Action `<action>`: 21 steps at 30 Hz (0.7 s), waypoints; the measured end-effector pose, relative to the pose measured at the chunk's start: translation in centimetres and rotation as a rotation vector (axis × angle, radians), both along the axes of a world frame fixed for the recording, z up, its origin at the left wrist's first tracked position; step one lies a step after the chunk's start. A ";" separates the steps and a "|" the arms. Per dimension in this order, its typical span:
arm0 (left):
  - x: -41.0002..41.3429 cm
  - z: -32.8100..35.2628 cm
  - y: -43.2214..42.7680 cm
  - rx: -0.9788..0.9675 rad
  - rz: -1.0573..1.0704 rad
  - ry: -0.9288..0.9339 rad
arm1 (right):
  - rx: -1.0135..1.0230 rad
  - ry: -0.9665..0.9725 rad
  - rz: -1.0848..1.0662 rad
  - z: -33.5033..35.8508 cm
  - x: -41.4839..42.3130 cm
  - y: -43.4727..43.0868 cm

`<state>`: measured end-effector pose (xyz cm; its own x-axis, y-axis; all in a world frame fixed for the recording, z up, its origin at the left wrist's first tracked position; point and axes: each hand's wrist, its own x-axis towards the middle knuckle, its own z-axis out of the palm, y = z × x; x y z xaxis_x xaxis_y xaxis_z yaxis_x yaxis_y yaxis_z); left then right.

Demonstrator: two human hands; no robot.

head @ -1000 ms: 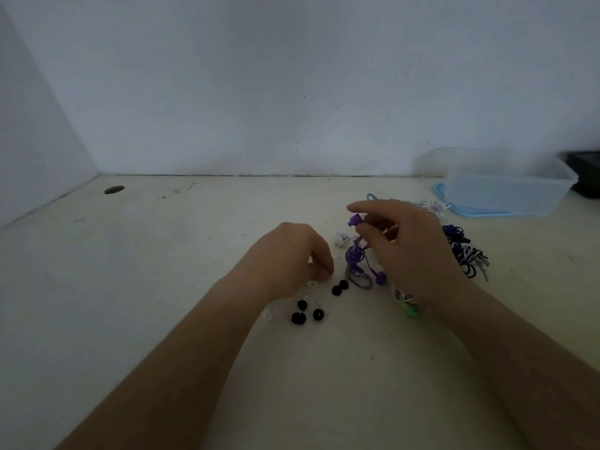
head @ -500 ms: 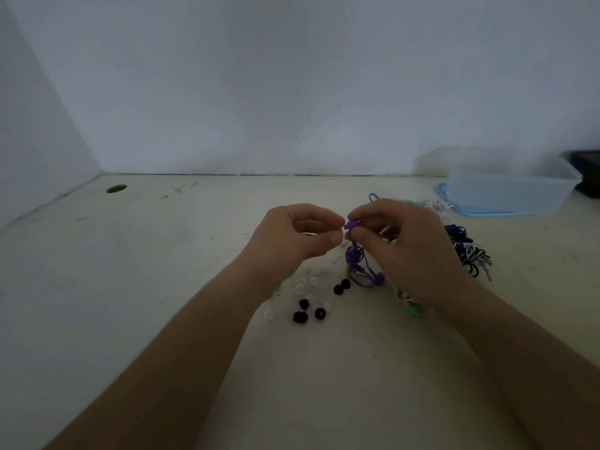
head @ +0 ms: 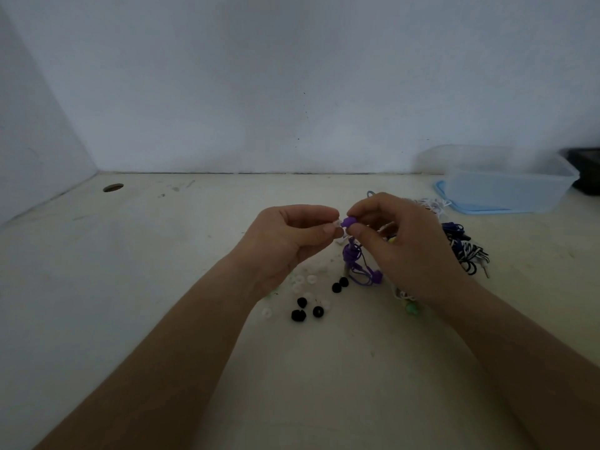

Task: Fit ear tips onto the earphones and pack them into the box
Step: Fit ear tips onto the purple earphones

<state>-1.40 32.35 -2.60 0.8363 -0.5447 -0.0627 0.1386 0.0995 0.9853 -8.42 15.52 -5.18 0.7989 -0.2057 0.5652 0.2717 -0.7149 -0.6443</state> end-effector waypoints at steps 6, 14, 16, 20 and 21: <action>0.0 -0.1 0.0 -0.026 -0.031 0.017 | 0.005 -0.003 0.005 -0.1 0.0 -0.1; -0.1 -0.1 0.2 0.023 -0.055 -0.045 | 0.027 0.004 0.035 0.2 -0.2 0.0; 0.0 0.0 0.3 0.041 -0.070 -0.089 | 0.060 0.018 0.058 0.4 -0.3 0.0; 0.1 -0.1 0.2 0.071 -0.086 -0.169 | 0.119 0.024 0.102 0.9 -0.5 0.0; 0.1 -0.1 0.2 0.069 -0.091 -0.179 | 0.122 0.026 0.107 0.9 -0.5 -0.1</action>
<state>-1.26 32.52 -2.70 0.7852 -0.6177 0.0431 -0.0342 0.0263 0.9991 -8.94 15.44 -4.27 0.8339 -0.1843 0.5202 0.3244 -0.5988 -0.7322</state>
